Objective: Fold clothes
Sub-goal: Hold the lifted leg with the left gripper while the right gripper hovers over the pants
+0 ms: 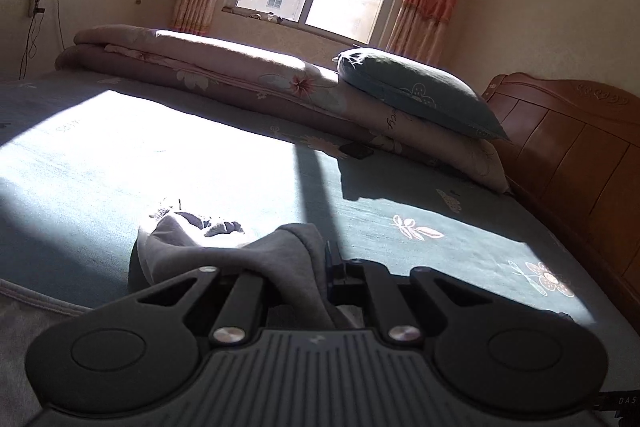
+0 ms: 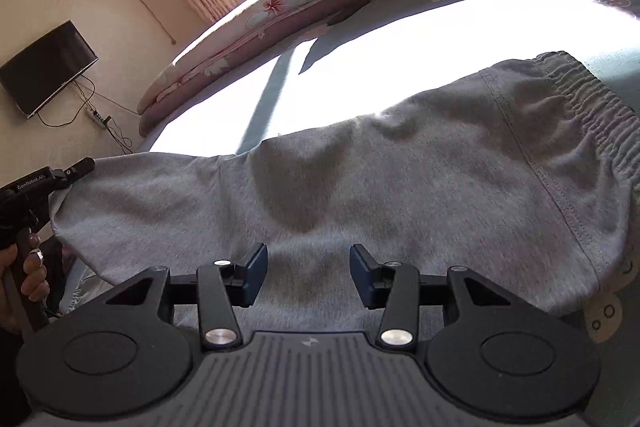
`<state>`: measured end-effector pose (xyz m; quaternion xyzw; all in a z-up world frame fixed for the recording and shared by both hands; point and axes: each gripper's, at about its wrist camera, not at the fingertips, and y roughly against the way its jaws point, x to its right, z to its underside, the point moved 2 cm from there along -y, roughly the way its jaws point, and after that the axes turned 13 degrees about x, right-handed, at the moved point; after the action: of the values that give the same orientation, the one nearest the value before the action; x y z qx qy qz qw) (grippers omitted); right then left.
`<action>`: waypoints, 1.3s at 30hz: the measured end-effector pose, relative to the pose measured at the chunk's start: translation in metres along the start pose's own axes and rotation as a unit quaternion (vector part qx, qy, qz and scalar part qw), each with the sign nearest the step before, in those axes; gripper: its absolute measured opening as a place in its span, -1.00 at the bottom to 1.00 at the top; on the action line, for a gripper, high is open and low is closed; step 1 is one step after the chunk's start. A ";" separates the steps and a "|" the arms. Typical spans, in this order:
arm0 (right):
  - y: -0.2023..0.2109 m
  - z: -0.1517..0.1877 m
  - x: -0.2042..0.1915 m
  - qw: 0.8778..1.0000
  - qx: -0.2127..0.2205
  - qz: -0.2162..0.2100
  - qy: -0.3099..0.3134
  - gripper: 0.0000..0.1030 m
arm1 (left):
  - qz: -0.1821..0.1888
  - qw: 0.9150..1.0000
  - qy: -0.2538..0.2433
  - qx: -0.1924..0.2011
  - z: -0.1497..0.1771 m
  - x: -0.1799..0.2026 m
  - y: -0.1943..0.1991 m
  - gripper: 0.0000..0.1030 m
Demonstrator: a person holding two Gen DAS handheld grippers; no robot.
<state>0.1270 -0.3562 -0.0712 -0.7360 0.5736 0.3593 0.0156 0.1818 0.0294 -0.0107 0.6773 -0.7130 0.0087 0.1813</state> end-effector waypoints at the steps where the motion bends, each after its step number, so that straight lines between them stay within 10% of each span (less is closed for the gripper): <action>1: 0.002 0.000 0.002 1.000 0.001 0.000 -0.005 -0.02 | -0.006 1.000 -0.004 -0.014 0.006 -0.002 0.001 -0.86; 17: 0.016 0.008 0.016 0.999 0.017 0.012 -0.033 -0.01 | -0.071 0.994 -0.003 -0.081 0.051 -0.039 0.024 -0.86; 39: 0.031 0.016 -0.011 0.996 0.010 0.027 0.082 0.09 | -0.031 0.992 0.088 -0.084 0.023 -0.064 0.049 -0.86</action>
<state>0.0916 -0.3507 -0.0652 -0.7471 0.5960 0.2923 -0.0337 0.1302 0.0888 -0.0381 0.6781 -0.6710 0.0025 0.2999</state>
